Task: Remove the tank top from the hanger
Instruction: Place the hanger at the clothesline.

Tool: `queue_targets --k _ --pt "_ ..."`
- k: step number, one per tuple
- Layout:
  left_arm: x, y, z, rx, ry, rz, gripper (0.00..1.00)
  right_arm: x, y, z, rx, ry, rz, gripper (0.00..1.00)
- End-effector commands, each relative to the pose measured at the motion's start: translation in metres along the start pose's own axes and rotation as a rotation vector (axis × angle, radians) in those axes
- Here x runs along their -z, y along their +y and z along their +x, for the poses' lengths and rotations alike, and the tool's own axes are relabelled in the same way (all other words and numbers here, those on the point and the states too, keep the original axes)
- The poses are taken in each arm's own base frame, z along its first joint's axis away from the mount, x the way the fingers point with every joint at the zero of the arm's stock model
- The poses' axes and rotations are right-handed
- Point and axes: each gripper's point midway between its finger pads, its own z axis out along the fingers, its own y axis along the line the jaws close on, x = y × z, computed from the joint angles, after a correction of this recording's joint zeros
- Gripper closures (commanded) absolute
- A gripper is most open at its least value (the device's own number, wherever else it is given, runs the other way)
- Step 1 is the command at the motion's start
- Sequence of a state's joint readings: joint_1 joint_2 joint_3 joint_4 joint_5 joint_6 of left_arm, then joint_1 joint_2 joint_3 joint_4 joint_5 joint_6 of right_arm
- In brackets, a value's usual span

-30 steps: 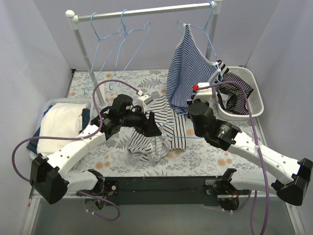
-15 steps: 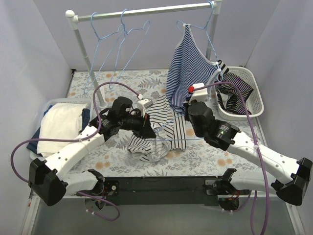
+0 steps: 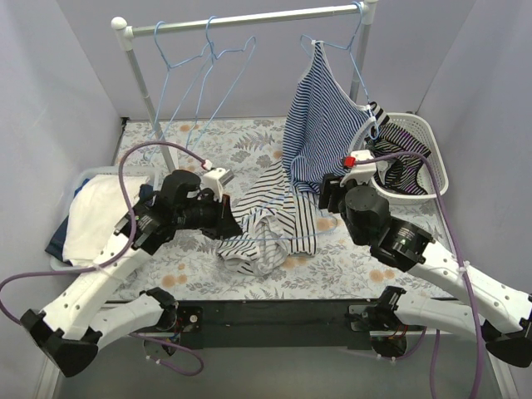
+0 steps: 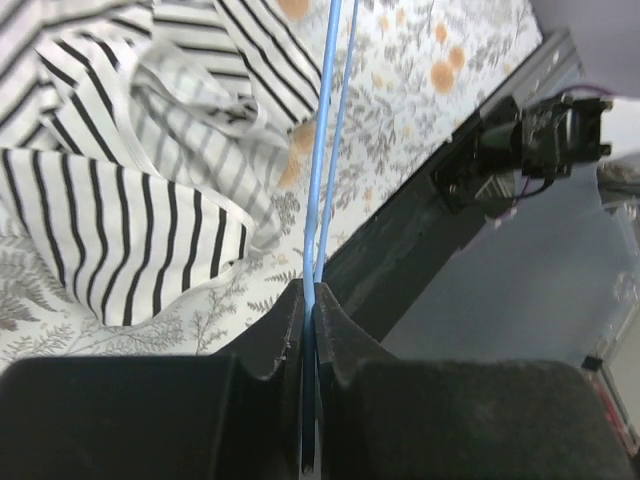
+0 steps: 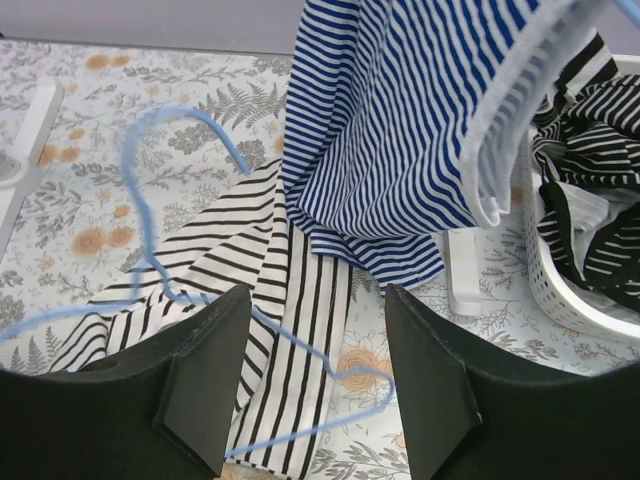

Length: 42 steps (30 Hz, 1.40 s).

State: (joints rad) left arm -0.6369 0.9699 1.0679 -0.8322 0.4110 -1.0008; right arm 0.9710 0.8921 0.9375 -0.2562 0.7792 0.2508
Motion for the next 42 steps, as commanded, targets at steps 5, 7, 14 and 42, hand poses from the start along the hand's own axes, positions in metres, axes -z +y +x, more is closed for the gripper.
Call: queue_targets --k 5,7,14,42 --pt "0.06 0.005 -0.059 -0.033 -0.317 -0.184 1.0 0.019 -0.037 -0.02 -0.136 -0.113 0.13 0.35" --pt "0.069 0.013 -0.068 -0.037 -0.374 -0.245 1.0 0.023 -0.042 -0.021 -0.155 -0.125 0.134 0.35" --pt "0.106 0.014 -0.122 -0.075 -0.64 -0.339 1.0 0.021 -0.04 -0.007 -0.152 -0.087 0.131 0.35" --pt "0.105 0.015 -0.264 -0.128 -0.99 -0.488 1.0 -0.003 0.006 0.057 -0.155 0.111 0.005 0.31"
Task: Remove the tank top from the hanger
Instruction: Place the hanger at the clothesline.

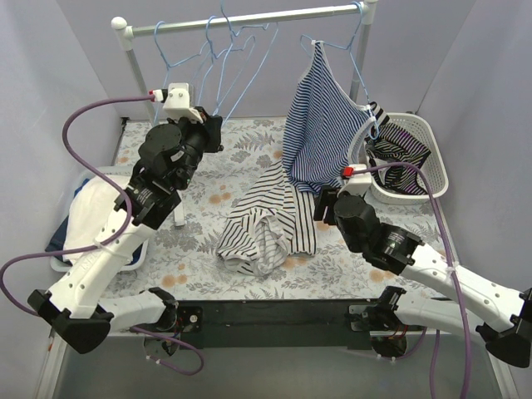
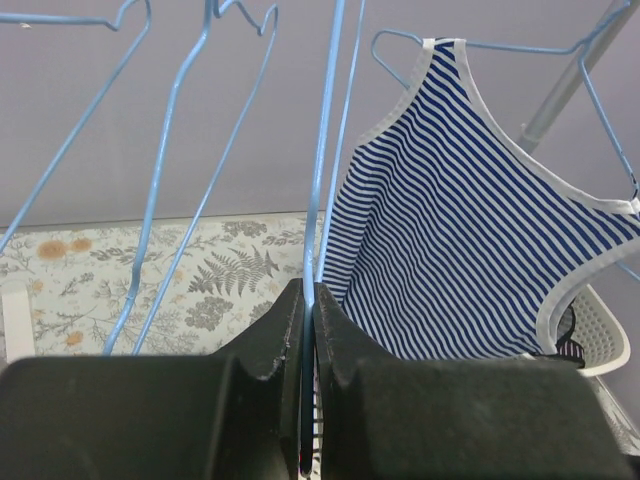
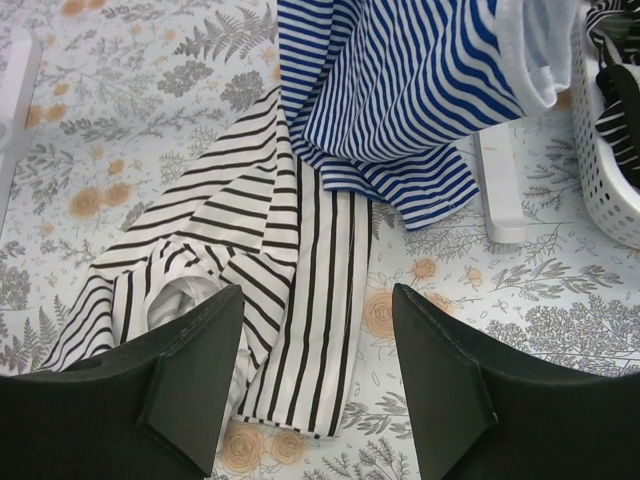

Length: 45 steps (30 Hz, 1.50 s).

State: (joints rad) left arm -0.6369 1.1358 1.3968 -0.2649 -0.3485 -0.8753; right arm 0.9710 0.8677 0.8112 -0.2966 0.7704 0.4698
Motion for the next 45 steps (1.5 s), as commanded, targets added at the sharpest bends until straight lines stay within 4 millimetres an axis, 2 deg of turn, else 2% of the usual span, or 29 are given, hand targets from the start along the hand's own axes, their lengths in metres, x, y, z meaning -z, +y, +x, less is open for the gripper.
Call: queue_targets --k 1,4,8,17,20,21,23,25,27,29,30,32,35,36,37,39,44,45 --pt "-0.008 0.002 -0.008 0.003 -0.03 -0.029 1.0 -0.003 0.01 0.005 -0.02 0.019 -0.024 0.3" --pt "-0.01 0.003 0.013 0.009 0.031 -0.032 1.0 -0.005 0.011 0.011 -0.011 0.037 -0.031 0.31" --pt "-0.014 0.014 0.036 0.007 0.093 -0.092 1.0 -0.004 0.011 0.014 -0.009 0.042 -0.039 0.31" --pt "-0.02 0.016 0.055 0.032 0.132 -0.117 1.0 -0.004 0.012 0.024 -0.001 0.07 -0.055 0.31" --pt "-0.014 0.017 0.06 0.038 0.142 -0.108 0.68 -0.005 0.01 0.031 0.028 0.083 -0.056 0.3" --pt "-0.012 0.017 0.061 0.04 0.143 -0.106 0.46 -0.005 0.008 0.033 0.042 0.086 -0.054 0.3" --pt "-0.006 0.018 0.058 0.057 0.135 -0.101 0.29 -0.004 0.006 0.037 0.08 0.101 -0.06 0.27" --pt "0.0 0.02 0.055 0.066 0.129 -0.106 0.02 -0.002 0.006 0.041 0.102 0.109 -0.079 0.25" --pt "0.004 0.023 0.059 0.078 0.14 -0.116 0.02 0.0 0.012 0.046 0.135 0.129 -0.131 0.2" --pt "0.012 0.024 0.06 0.097 0.145 -0.112 0.02 0.003 0.021 0.05 0.16 0.147 -0.195 0.12" --pt "0.015 0.024 0.067 0.098 0.161 -0.105 0.02 0.004 0.023 0.052 0.164 0.155 -0.212 0.06" --pt "0.025 0.025 0.065 0.109 0.154 -0.091 0.02 0.006 0.027 0.058 0.172 0.175 -0.245 0.04" --pt "0.037 0.033 0.081 0.101 0.196 -0.106 0.02 0.008 0.03 0.065 0.175 0.195 -0.274 0.02" --pt "0.046 0.036 0.079 0.115 0.188 -0.11 0.02 0.008 0.031 0.067 0.175 0.201 -0.277 0.02" --pt "0.051 0.043 0.095 0.103 0.225 -0.128 0.02 0.009 0.031 0.07 0.181 0.209 -0.283 0.02" --pt "0.065 0.051 0.101 0.117 0.232 -0.152 0.02 0.008 0.034 0.074 0.189 0.225 -0.294 0.02" --pt "0.092 0.069 0.157 0.166 0.374 -0.215 0.02 0.004 0.047 0.091 0.228 0.301 -0.344 0.02" --pt "0.095 0.07 0.162 0.173 0.387 -0.222 0.02 0.004 0.051 0.093 0.233 0.315 -0.356 0.02"
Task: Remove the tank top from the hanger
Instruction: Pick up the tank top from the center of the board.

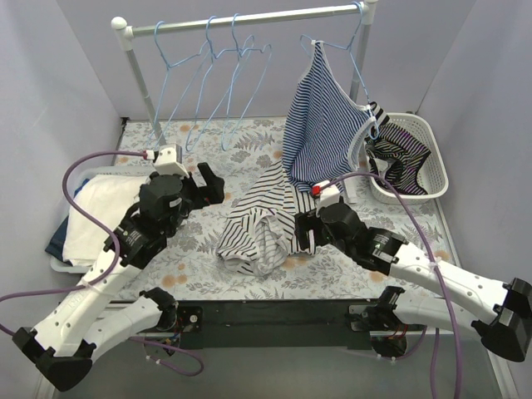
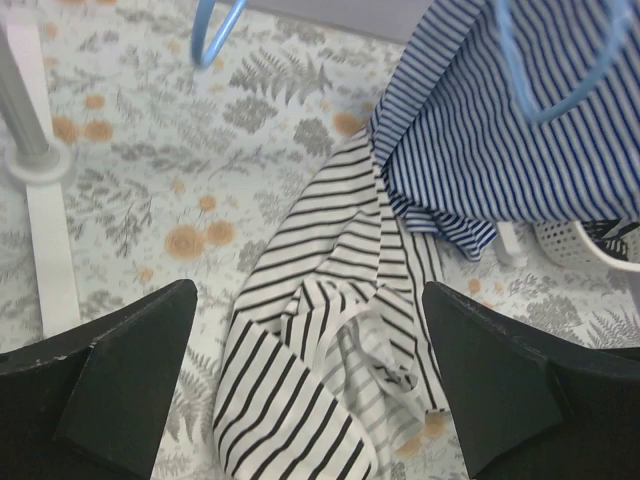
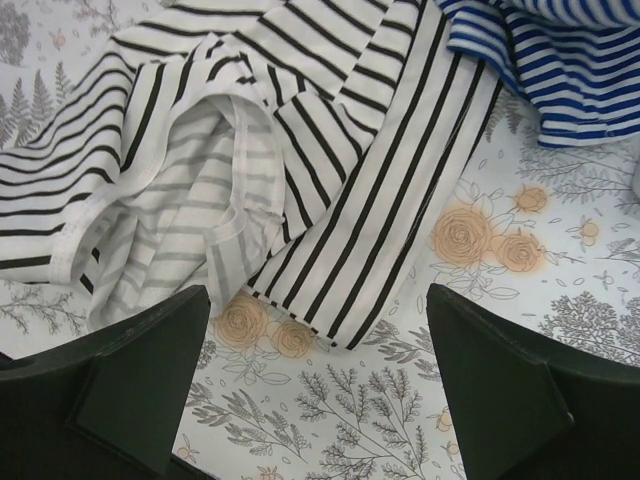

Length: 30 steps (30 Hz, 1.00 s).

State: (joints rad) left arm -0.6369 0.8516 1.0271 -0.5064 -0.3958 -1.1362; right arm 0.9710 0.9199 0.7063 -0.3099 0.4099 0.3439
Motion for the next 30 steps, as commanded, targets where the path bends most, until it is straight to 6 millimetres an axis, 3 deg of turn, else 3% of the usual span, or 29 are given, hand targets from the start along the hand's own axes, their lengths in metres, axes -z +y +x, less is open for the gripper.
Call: queue_targets --k 1,5,10,12,13,14,16,18,21,24,25,26,30 --pt "0.007 0.027 0.05 0.047 0.139 -0.089 0.02 -0.009 0.023 0.001 0.036 0.04 -0.092 0.02" --pt "0.008 0.042 0.065 0.053 0.161 -0.148 0.02 -0.02 0.041 0.007 0.048 0.064 -0.152 0.02" --pt "0.002 0.046 0.08 0.039 0.202 -0.174 0.02 -0.041 0.064 0.0 0.053 0.061 -0.213 0.01" --pt "-0.004 0.047 0.088 0.027 0.23 -0.189 0.02 -0.06 0.071 0.003 0.051 0.075 -0.208 0.01" --pt "-0.006 0.047 0.091 0.024 0.239 -0.193 0.02 -0.066 0.075 -0.006 0.043 0.063 -0.21 0.01" --pt "-0.009 0.047 0.095 0.02 0.255 -0.197 0.02 -0.078 0.082 0.001 0.046 0.094 -0.226 0.01" --pt "-0.011 0.045 0.097 0.026 0.259 -0.194 0.02 -0.089 0.094 -0.016 0.009 0.088 -0.243 0.01" --pt "-0.011 0.043 0.094 0.04 0.245 -0.183 0.02 -0.106 0.105 -0.018 -0.033 0.097 -0.268 0.01" --pt "-0.011 0.042 0.089 0.05 0.222 -0.171 0.02 -0.127 0.103 -0.04 -0.103 0.037 -0.284 0.01" --pt "-0.011 0.038 0.086 0.055 0.215 -0.157 0.02 -0.148 0.088 -0.052 -0.164 0.041 -0.262 0.01" --pt "-0.012 0.037 0.085 0.053 0.215 -0.153 0.02 -0.159 0.081 -0.045 -0.155 0.07 -0.241 0.01" --pt "-0.012 0.036 0.084 0.054 0.212 -0.151 0.02 -0.163 0.081 -0.052 -0.148 0.062 -0.229 0.01" --pt "-0.01 0.037 0.078 0.064 0.188 -0.156 0.02 -0.181 0.073 -0.024 -0.087 0.149 -0.187 0.01"
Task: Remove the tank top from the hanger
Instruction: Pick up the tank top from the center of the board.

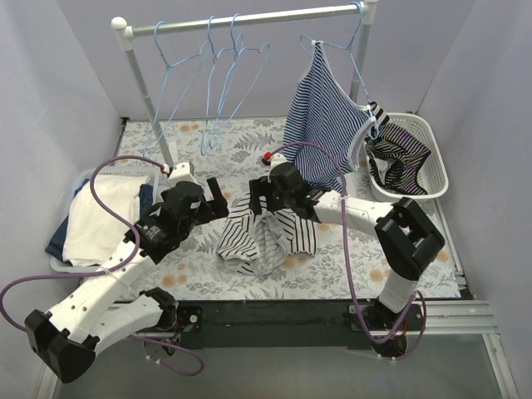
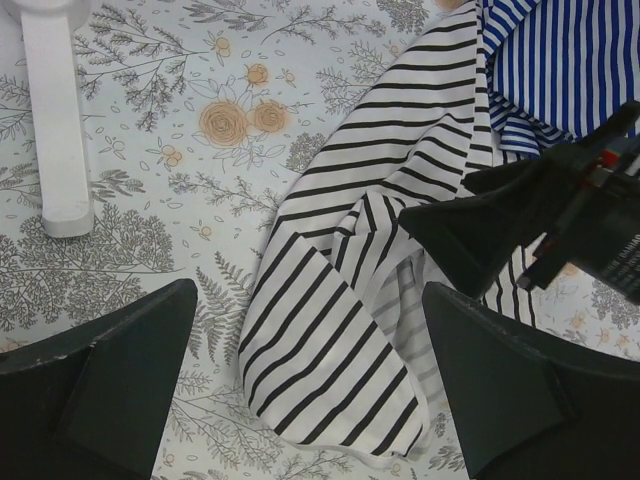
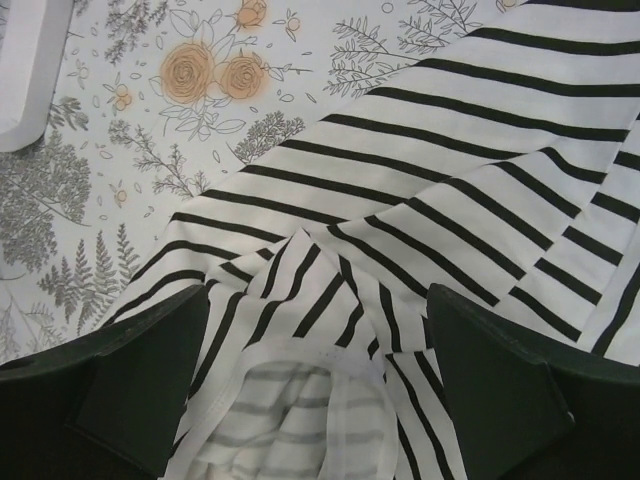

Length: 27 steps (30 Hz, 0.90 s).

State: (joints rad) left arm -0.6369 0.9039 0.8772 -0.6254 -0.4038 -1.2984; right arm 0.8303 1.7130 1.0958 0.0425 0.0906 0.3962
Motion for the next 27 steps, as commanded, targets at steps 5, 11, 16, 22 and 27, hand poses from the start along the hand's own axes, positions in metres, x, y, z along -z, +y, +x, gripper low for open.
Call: queue_targets --k 5,11,16,22,27 --pt "0.018 -0.005 -0.028 0.039 -0.115 0.054 0.02 -0.023 -0.023 0.022 0.069 0.046 0.106 0.01" --pt "0.015 -0.003 -0.025 0.018 -0.101 0.043 0.02 -0.021 -0.034 0.035 0.142 0.091 0.181 0.01" --pt "0.015 -0.007 -0.03 0.02 -0.119 0.059 0.02 -0.031 -0.039 0.074 0.203 0.229 0.236 0.01" --pt "0.016 -0.009 -0.031 0.019 -0.121 0.066 0.02 -0.028 -0.032 0.093 0.16 0.25 0.225 0.13" --pt "0.014 -0.009 -0.03 0.015 -0.115 0.064 0.02 -0.02 -0.022 0.099 0.154 0.25 0.191 0.69"
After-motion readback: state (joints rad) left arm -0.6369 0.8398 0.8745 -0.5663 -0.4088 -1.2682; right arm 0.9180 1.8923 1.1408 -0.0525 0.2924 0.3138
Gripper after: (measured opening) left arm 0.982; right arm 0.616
